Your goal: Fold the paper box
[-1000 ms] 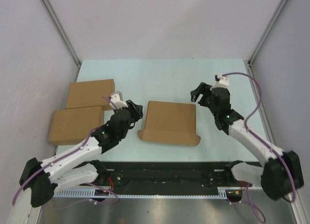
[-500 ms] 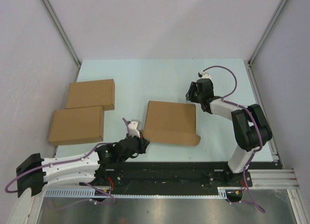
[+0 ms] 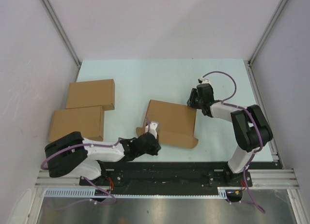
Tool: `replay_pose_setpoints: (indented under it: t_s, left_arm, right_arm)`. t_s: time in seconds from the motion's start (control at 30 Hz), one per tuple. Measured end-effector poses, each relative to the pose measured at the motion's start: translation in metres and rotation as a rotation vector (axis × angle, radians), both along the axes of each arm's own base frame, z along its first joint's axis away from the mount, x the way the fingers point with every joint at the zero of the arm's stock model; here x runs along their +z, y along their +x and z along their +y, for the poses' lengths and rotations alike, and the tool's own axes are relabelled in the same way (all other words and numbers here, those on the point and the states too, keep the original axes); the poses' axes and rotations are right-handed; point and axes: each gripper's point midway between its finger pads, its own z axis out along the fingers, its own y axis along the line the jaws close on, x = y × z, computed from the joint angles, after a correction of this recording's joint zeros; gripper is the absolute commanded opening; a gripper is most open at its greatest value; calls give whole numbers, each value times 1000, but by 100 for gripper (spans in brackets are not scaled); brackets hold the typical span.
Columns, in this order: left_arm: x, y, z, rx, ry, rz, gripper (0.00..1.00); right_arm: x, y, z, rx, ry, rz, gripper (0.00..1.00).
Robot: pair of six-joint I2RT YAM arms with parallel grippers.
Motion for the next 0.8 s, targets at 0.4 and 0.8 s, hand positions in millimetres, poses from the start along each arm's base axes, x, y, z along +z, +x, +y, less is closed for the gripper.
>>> replay_pose_setpoints:
  t_s: [0.4, 0.8]
  left_arm:
    - [1, 54, 26, 204, -27, 15, 1]
    - [13, 98, 86, 450, 56, -41, 10]
  right_arm:
    - [1, -80, -7, 6, -8, 53, 37]
    - [7, -150, 17, 113, -2, 88, 38]
